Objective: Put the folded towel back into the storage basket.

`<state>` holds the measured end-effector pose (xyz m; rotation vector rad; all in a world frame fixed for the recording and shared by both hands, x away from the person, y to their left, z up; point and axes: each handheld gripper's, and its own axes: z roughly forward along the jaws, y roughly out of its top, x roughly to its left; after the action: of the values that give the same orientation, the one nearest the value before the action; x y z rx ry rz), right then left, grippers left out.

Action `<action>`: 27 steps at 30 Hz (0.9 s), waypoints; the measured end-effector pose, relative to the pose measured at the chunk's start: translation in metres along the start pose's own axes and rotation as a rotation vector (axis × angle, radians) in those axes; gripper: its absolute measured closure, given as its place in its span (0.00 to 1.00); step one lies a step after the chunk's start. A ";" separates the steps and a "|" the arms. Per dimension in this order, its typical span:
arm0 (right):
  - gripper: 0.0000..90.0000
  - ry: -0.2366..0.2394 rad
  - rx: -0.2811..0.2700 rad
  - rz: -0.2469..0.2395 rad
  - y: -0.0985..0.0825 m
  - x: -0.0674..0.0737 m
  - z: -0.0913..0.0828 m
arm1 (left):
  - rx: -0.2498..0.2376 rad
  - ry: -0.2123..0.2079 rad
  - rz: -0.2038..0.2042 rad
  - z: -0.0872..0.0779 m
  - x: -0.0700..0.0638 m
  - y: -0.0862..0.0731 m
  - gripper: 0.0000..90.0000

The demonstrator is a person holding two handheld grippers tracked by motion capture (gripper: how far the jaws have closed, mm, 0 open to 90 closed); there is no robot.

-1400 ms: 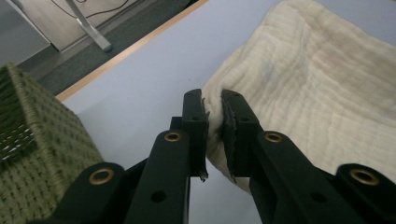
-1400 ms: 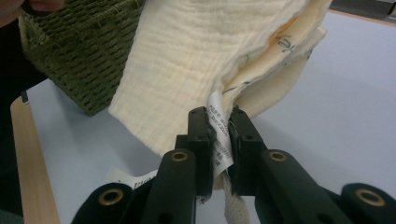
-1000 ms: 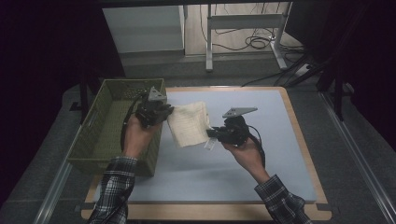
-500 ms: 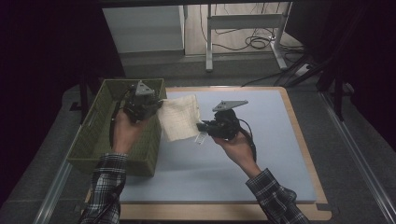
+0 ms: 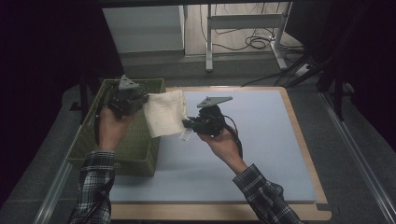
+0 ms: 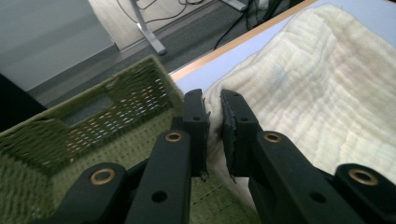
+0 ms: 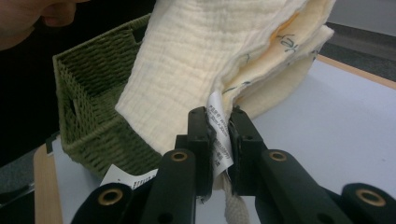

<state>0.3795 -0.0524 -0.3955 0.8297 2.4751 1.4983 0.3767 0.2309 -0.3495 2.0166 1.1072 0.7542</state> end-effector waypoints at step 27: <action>0.90 0.048 0.042 -0.066 0.018 0.070 0.084 | 0.040 0.096 -0.084 -0.040 0.058 -0.055 0.90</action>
<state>0.3598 0.0560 -0.4106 0.7199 2.5500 1.4664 0.3479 0.3143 -0.3611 1.9716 1.2631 0.7982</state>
